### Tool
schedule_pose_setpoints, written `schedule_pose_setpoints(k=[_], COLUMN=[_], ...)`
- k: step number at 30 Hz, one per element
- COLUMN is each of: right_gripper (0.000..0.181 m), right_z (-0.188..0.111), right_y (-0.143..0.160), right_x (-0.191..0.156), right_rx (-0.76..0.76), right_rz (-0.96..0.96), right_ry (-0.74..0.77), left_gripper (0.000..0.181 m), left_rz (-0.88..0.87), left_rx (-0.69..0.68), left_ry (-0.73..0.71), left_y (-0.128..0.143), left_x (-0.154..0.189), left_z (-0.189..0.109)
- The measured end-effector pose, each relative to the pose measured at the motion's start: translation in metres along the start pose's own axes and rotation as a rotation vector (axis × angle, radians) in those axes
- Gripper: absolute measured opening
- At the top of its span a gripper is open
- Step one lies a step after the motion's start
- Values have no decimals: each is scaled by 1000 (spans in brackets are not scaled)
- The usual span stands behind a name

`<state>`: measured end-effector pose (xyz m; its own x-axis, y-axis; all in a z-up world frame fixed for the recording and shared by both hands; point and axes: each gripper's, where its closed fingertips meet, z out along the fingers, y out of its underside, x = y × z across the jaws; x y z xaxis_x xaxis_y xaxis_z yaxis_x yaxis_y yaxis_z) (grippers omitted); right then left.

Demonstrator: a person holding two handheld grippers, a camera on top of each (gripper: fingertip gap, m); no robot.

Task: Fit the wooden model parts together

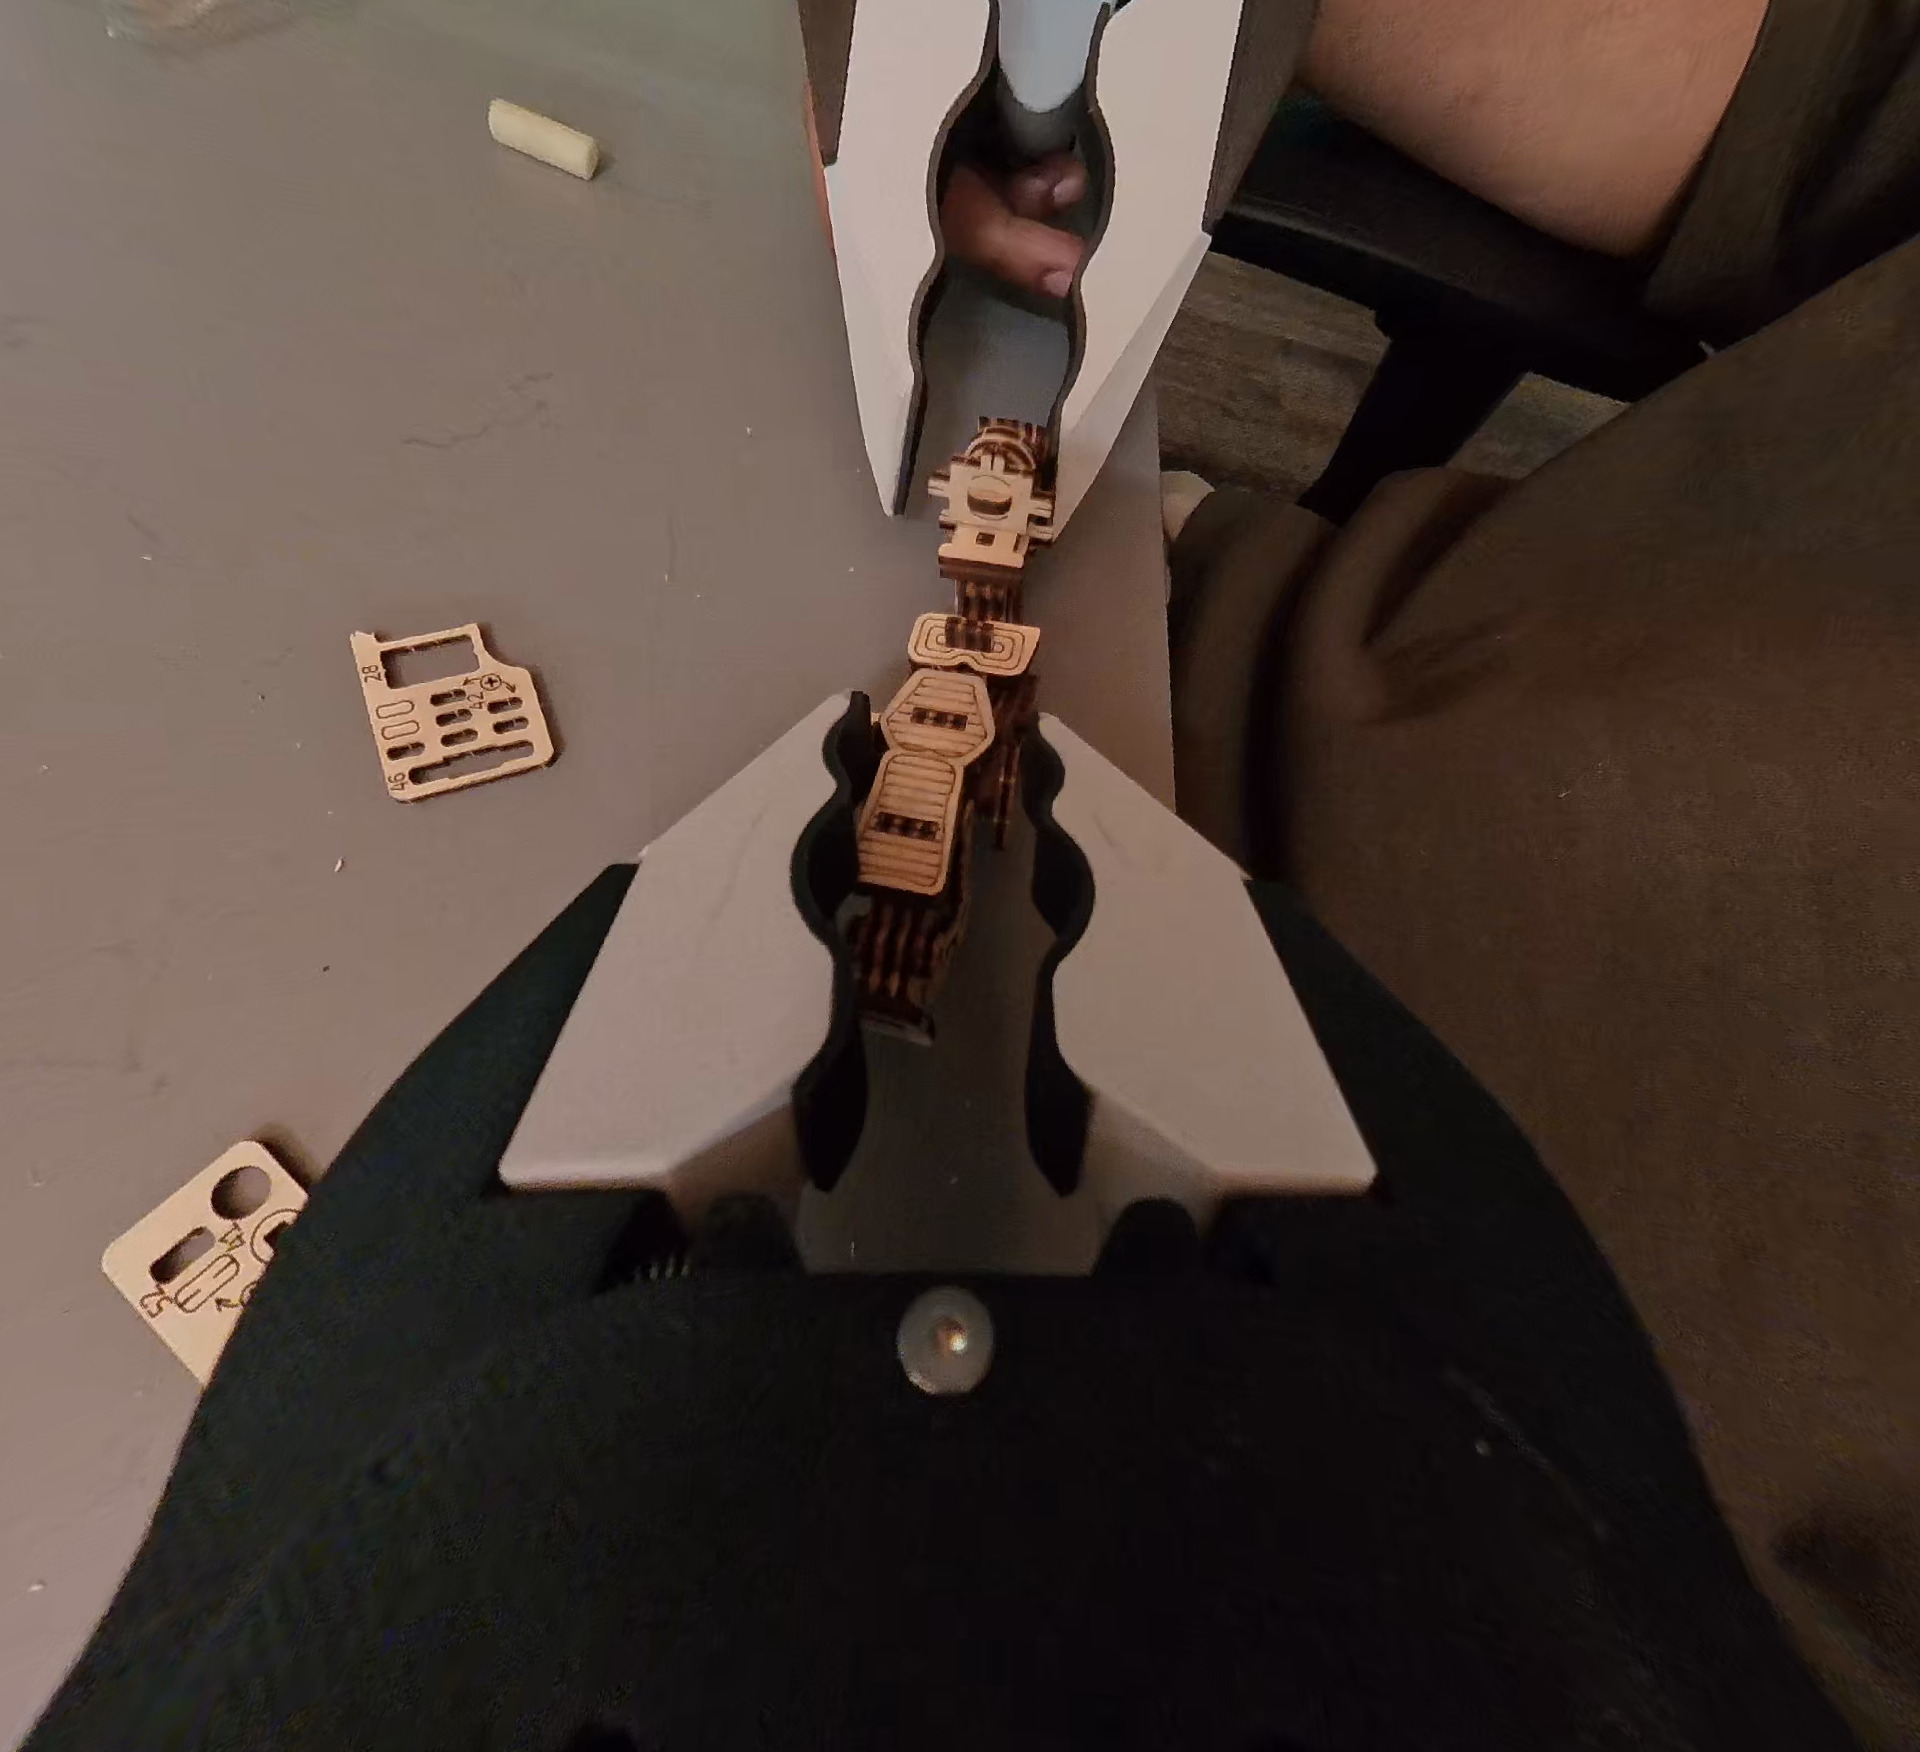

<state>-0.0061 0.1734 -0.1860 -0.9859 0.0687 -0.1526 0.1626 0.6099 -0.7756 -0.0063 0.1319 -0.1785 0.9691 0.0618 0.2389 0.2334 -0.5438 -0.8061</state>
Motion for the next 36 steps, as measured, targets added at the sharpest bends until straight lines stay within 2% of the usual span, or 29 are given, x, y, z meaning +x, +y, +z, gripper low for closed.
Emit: schedule_pose_setpoints(k=[10,15,19,36], right_gripper=[27,34,32,34], right_z=[0,-1,-2,-4], right_y=[0,0,-3,-2], right_x=[-1,3,11,13], right_rx=[9,17,42,57], right_rz=[-2,3,6,61], right_ry=[4,27,69,66], left_gripper=[27,27,27,27], left_rz=[-11,-22,-21,-39], left_rx=[18,29,28,45], left_ry=[-22,-24,-30,-35], left_y=[-2,-3,-3,-5], left_x=[-3,-4,-5,-7], left_z=[-2,-3,-3,-5])
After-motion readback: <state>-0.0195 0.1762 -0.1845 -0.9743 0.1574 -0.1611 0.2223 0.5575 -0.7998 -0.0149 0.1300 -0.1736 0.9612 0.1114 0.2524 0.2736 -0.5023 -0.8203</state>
